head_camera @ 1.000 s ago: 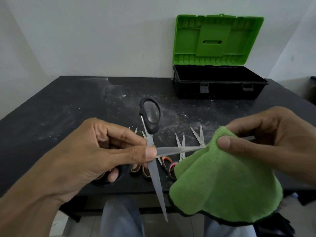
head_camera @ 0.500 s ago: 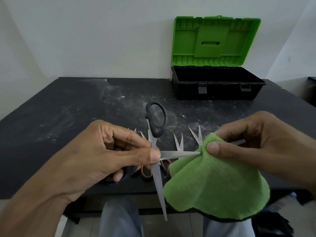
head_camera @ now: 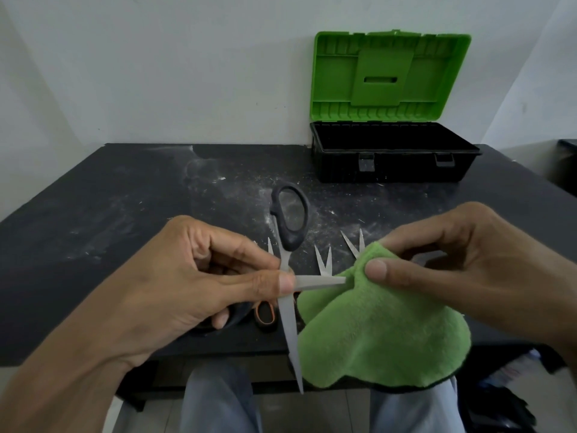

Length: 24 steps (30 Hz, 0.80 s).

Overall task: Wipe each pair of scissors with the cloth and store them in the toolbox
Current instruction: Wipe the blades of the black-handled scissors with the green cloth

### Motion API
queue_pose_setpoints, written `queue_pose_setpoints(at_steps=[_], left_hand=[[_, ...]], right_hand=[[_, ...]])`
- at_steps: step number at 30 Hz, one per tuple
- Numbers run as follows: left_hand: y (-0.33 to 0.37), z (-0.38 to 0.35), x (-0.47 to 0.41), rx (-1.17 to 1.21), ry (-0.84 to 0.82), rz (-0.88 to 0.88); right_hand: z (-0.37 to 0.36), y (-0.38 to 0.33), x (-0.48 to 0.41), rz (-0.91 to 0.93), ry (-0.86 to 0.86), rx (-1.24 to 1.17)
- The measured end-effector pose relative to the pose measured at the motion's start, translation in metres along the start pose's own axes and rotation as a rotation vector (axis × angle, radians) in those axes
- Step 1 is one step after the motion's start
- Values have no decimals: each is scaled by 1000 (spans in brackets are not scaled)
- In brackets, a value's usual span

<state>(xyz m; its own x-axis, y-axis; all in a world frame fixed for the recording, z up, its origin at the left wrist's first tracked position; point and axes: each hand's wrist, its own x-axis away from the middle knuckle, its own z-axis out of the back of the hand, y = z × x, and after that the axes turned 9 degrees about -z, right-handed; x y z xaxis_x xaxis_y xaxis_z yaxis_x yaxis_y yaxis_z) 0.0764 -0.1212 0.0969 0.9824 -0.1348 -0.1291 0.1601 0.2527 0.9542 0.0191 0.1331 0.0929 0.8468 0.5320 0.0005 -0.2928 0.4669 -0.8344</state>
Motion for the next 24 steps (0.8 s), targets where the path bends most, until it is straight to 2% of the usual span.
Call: queue_pose_setpoints(at_steps=[7,12,19,24], left_hand=[[-6,1,1,-2,-5,10],[-3,0,0,40,-17,-1],[0,2,-6,42,-20,-36],[-13,13,-4,88,167,22]], right_hand=[[-6,1,-2,-1,-35,6],[-5,1,-1,-2,-17,-140],[0,-9,7,96,146,-156],[27,1,17,35,368,-82]])
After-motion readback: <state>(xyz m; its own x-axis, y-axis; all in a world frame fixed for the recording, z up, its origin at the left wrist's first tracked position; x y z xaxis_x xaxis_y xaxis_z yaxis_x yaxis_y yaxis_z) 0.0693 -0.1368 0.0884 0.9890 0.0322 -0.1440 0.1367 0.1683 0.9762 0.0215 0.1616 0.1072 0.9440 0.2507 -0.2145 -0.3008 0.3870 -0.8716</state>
